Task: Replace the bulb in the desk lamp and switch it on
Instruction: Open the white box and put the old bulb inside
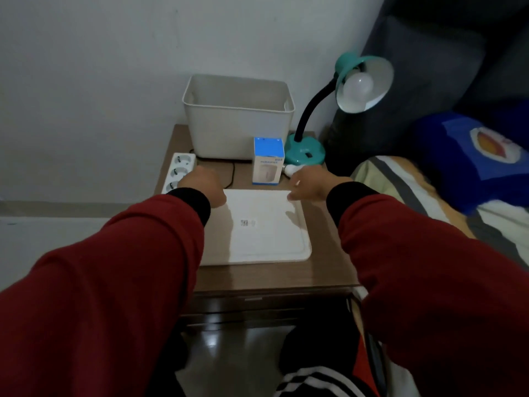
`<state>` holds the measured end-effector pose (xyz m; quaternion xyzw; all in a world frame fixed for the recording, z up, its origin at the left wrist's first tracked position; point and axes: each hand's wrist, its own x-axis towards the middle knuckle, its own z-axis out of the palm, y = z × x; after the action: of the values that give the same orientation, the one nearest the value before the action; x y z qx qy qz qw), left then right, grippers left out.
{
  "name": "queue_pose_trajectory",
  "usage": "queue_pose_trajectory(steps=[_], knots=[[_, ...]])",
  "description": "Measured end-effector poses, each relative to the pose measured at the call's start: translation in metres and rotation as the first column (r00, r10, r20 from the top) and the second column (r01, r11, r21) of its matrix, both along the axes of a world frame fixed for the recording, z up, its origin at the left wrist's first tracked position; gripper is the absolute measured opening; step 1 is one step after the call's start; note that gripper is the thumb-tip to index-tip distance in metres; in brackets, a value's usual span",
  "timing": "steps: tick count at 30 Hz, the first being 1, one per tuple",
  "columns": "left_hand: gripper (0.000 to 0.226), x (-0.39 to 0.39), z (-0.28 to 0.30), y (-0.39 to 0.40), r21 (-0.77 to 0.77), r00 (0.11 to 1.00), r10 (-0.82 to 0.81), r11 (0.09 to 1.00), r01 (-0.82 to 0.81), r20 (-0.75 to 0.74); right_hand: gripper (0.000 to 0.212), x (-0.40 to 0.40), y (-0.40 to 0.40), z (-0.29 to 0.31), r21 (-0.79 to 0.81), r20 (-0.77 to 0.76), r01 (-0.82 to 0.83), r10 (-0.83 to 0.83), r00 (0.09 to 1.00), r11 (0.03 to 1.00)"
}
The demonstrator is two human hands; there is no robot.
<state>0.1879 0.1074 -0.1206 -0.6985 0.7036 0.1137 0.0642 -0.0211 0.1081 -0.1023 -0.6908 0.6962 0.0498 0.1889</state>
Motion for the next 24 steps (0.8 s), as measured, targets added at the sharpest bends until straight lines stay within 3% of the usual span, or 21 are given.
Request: queue_pose_trajectory(steps=[3,5,8,13,24], knots=[[0.036,0.0,0.001,-0.021,0.016,1.0,-0.003,1.0,0.003,0.011,0.035,-0.012,-0.019,-0.006,-0.128,0.078,0.018,-0.008,0.997,0.992],[0.035,-0.001,-0.003,-0.033,0.021,1.0,-0.003,1.0,0.003,0.016,0.042,-0.02,-0.031,-0.016,-0.183,0.136,0.082,-0.057,0.989,0.98],[0.038,-0.002,-0.013,-0.049,0.038,0.999,0.039,0.999,-0.039,0.005,0.067,-0.029,-0.042,-0.034,-0.153,0.174,0.144,-0.117,0.978,0.978],[0.04,-0.002,-0.029,-0.073,0.085,0.996,0.085,0.993,-0.082,-0.032,0.082,-0.032,-0.06,-0.061,-0.095,0.258,0.222,-0.191,0.947,0.97],[0.033,-0.005,-0.022,-0.085,0.079,0.999,0.036,0.996,-0.034,-0.014,0.067,-0.029,-0.069,-0.066,-0.136,0.337,0.241,-0.184,0.923,0.961]])
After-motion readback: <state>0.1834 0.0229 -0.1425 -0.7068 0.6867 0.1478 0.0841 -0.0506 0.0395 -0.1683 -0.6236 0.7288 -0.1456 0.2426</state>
